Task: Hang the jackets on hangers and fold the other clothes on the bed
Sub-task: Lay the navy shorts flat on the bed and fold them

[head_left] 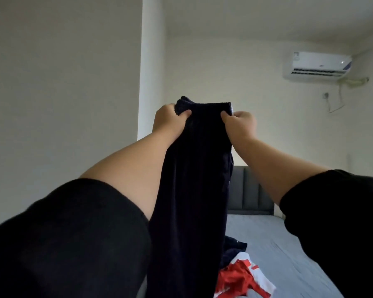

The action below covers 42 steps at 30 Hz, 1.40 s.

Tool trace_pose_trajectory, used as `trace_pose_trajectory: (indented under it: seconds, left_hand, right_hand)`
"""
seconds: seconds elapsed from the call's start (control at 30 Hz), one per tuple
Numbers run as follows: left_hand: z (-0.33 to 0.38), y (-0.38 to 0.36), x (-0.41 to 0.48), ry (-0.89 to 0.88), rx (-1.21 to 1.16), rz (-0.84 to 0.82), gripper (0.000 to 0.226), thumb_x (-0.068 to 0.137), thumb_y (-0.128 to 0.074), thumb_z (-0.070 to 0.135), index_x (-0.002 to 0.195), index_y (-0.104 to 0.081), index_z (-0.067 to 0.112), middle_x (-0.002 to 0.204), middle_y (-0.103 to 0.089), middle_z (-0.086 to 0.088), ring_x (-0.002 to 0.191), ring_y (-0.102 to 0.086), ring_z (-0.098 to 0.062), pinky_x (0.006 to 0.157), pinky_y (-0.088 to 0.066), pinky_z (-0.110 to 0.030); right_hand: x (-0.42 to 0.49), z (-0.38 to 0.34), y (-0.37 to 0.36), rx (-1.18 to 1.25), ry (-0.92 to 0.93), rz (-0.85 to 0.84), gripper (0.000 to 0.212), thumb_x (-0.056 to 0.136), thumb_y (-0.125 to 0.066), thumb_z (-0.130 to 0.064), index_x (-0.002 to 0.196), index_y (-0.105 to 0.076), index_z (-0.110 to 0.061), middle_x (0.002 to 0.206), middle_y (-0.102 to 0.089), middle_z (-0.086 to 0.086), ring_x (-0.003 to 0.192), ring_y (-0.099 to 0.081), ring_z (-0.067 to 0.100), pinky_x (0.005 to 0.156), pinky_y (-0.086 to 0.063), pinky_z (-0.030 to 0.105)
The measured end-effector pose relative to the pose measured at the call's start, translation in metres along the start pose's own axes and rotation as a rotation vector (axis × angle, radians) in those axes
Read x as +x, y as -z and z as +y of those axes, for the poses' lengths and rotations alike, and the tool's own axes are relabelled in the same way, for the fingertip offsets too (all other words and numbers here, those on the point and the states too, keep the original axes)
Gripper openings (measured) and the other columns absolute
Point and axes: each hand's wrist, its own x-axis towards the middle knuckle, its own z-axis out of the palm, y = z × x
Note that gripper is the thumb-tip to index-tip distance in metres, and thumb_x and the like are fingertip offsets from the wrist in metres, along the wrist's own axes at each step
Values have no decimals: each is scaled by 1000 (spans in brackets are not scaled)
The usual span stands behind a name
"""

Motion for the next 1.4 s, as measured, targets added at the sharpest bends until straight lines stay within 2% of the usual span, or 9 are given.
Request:
trace_pose_trajectory:
  seconds: [0.23, 0.43, 0.57, 0.8, 0.9, 0.97, 1.1, 1.17, 1.4]
  left_hand:
    - [76, -43, 40, 317, -40, -278, 28, 88, -61, 37, 79, -55, 11, 75, -55, -1, 72, -54, -20, 59, -38, -28]
    - [76, -27, 61, 312, -41, -401, 29, 91, -57, 38, 79, -57, 11, 76, -58, -2, 73, -54, -19, 63, -40, -27]
    - [57, -10, 73, 440, -259, -607, 22, 90, -63, 32, 101, -64, 12, 97, -66, -4, 89, -64, -21, 79, -51, -31]
    - [30, -44, 84, 493, 133, -686, 38, 76, -76, 42, 98, -61, 15, 72, -56, 2, 57, -51, -12, 49, -39, -20]
    - [20, -78, 80, 702, 158, -799, 53, 83, -72, 39, 119, -52, 6, 103, -65, -15, 46, -59, -12, 43, -47, -20]
    - [11, -105, 79, 748, 104, -721, 59, 87, -69, 30, 131, -45, -1, 129, -56, -19, 65, -69, -20, 57, -58, -28]
    - [1, -153, 91, 713, 136, -477, 48, 89, -66, 22, 129, -52, 1, 116, -66, -16, 78, -68, -25, 70, -57, -25]
    - [3, -164, 115, 549, 218, -364, 33, 91, -62, 25, 117, -61, 5, 107, -68, -12, 83, -67, -26, 79, -55, -31]
    - [28, -148, 183, 122, 209, -115, 12, 89, -62, 23, 91, -66, 11, 79, -60, 4, 77, -54, -18, 67, -36, -23]
  right_hand:
    - [48, -21, 49, -180, -251, 25, 38, 91, -52, -26, 60, -33, -17, 57, -37, -2, 51, -36, 17, 47, -26, 28]
    - [89, -60, 70, -160, -524, -330, 24, 95, -56, -29, 75, -50, -15, 73, -55, 3, 61, -54, 17, 58, -50, 28]
    - [101, -70, 75, -230, -543, -427, 26, 91, -65, -25, 79, -47, -9, 59, -38, 2, 48, -34, 14, 48, -33, 25]
    - [101, -11, 60, -290, -586, -312, 31, 88, -66, -26, 68, -46, -15, 66, -50, 3, 57, -49, 19, 55, -45, 29]
    - [111, 31, 55, -318, -610, -413, 24, 96, -54, -23, 75, -51, -12, 60, -62, 4, 51, -60, 18, 57, -51, 28]
    - [119, 55, 50, -270, -641, -531, 18, 101, -44, -19, 88, -49, -8, 54, -67, 8, 44, -63, 16, 58, -53, 28]
    - [150, 94, 32, -155, -586, -543, 20, 101, -40, -9, 120, -42, -4, 103, -67, 29, 77, -68, 31, 53, -52, 18]
    - [177, 98, 21, -127, -445, -469, 19, 99, -42, -5, 117, -46, -3, 113, -62, 22, 87, -67, 34, 76, -54, 30]
    - [247, 66, 7, -22, -163, -362, 14, 97, -41, -4, 100, -45, -17, 109, -63, 18, 104, -61, 38, 84, -49, 47]
